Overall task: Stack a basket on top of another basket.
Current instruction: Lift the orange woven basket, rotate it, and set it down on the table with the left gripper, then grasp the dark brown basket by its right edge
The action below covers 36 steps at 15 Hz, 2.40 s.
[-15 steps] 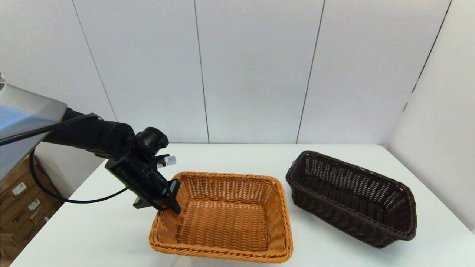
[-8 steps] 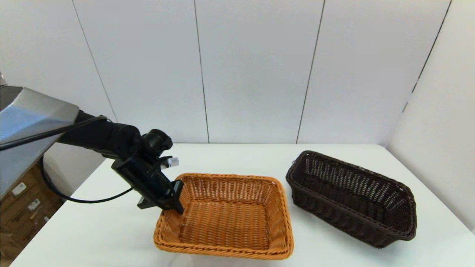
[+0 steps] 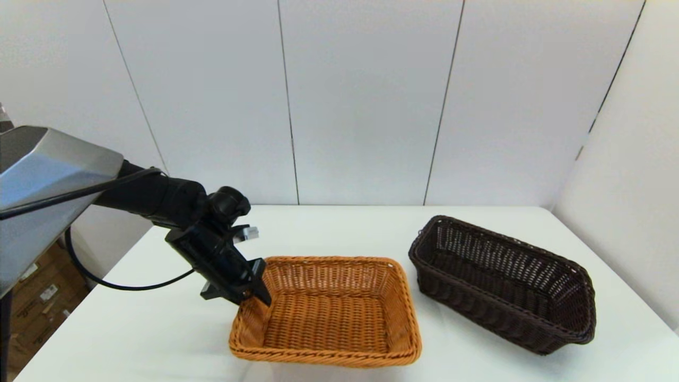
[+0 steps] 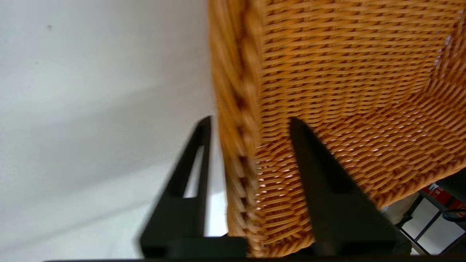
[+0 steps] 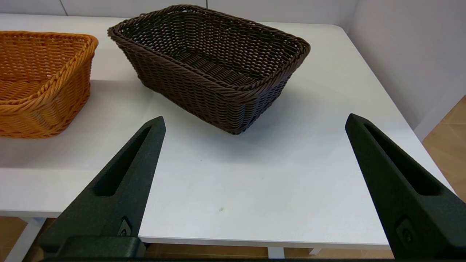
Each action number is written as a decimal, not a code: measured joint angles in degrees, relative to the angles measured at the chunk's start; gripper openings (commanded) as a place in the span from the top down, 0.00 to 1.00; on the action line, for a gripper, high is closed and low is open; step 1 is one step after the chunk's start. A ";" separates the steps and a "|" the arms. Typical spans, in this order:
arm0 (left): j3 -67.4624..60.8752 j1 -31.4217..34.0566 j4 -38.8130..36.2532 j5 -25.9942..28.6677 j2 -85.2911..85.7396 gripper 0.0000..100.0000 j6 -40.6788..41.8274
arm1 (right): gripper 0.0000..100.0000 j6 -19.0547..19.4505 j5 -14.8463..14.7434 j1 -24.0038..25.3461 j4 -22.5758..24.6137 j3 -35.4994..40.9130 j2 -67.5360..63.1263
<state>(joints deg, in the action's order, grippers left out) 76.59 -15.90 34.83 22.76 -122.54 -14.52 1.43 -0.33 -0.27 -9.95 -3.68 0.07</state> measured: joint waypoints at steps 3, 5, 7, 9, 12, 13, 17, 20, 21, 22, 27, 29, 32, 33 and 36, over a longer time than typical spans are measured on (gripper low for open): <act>0.45 -0.09 0.20 -0.11 0.21 0.00 0.02 | 0.00 -0.05 0.00 0.00 -0.02 0.00 0.00; 0.56 -0.09 0.17 -0.22 1.27 0.00 0.17 | 0.00 -0.05 0.00 0.00 -0.02 0.00 0.00; 0.63 -0.04 0.23 -0.38 3.41 0.00 0.35 | 0.00 -0.05 0.00 0.00 0.00 0.00 0.00; 0.41 -0.02 0.67 -1.49 6.75 0.00 0.35 | 0.00 -0.05 0.00 0.00 -0.02 0.00 0.00; 0.13 0.00 2.90 -5.10 13.97 0.00 0.28 | 0.00 -0.06 -0.02 0.00 0.00 0.00 0.00; 0.06 0.00 3.64 -6.61 16.81 0.00 0.20 | 0.00 -0.05 0.00 0.00 -0.02 0.00 0.00; -1.57 0.22 8.83 -13.47 29.93 0.00 -2.16 | 0.00 -0.16 -0.13 0.00 0.00 0.00 0.00; -6.51 0.57 9.81 -14.47 41.03 0.00 -4.02 | 0.00 -0.16 -0.11 0.00 0.00 0.00 0.00; -8.68 0.63 9.98 -14.60 45.36 0.00 -4.39 | 0.00 -0.16 -0.11 0.00 0.00 0.00 0.00; -10.73 0.68 10.05 -14.69 49.45 0.00 -4.74 | 0.00 -0.13 -0.13 0.00 0.00 0.00 0.00; -20.35 0.77 11.34 -16.81 66.54 0.00 -6.53 | 0.00 -0.11 -0.11 0.00 0.00 -0.01 0.00; -21.77 0.83 12.87 -17.92 71.00 0.00 -7.75 | 0.00 -0.13 -0.11 0.00 0.00 0.00 0.00; -23.15 1.90 15.62 -18.05 76.46 0.00 -8.69 | 0.00 -0.13 -0.11 0.00 -0.02 0.00 0.00; -24.14 2.45 15.82 -18.03 78.42 0.00 -8.94 | 0.00 -0.13 -0.09 0.00 0.00 0.00 0.00; -27.01 4.72 17.15 -17.75 83.70 0.00 -9.33 | 0.00 -0.13 -0.11 0.00 0.00 0.00 0.00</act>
<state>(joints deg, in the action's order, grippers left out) 49.58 -11.18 51.98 5.01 -38.84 -23.84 1.29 -0.44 -0.27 -9.95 -3.68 0.07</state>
